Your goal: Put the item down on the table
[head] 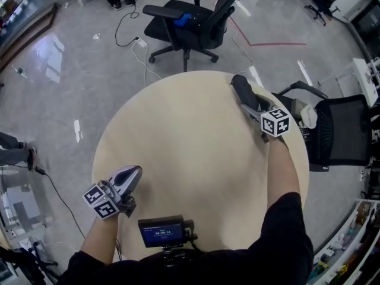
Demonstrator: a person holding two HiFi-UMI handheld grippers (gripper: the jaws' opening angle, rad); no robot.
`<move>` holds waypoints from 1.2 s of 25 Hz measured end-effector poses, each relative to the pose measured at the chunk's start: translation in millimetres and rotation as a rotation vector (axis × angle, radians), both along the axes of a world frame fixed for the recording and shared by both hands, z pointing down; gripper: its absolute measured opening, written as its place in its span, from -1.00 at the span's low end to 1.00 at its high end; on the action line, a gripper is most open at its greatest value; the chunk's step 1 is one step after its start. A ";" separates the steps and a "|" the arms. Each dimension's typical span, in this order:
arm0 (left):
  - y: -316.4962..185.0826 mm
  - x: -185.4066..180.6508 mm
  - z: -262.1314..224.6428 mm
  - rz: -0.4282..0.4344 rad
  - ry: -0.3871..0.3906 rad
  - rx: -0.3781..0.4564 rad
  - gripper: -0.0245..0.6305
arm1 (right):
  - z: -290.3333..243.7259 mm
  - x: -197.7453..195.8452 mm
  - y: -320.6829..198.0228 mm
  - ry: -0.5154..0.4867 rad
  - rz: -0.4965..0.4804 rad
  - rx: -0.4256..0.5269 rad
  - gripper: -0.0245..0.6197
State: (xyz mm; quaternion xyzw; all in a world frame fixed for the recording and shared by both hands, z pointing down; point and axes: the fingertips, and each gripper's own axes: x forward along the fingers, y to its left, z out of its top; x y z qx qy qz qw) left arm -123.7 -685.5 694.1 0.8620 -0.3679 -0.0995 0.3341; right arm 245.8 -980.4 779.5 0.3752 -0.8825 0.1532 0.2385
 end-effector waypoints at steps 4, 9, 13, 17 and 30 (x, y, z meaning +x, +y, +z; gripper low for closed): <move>-0.6 3.1 7.7 0.003 -0.005 -0.010 -0.92 | 6.1 1.9 0.7 0.002 -0.004 0.000 0.09; 0.8 6.9 11.5 0.011 -0.004 -0.016 -0.92 | 4.7 -5.6 1.9 0.041 -0.036 0.032 0.09; 0.2 6.1 12.5 0.006 -0.001 -0.020 -0.92 | 3.3 -13.7 5.2 0.055 -0.073 0.062 0.09; 2.0 6.6 12.9 0.004 -0.001 -0.024 -0.92 | 3.0 -20.2 12.9 0.071 -0.107 0.077 0.09; 15.4 9.2 -14.5 -0.002 0.006 0.001 -0.92 | -49.5 -22.8 31.6 -0.028 -0.054 0.125 0.31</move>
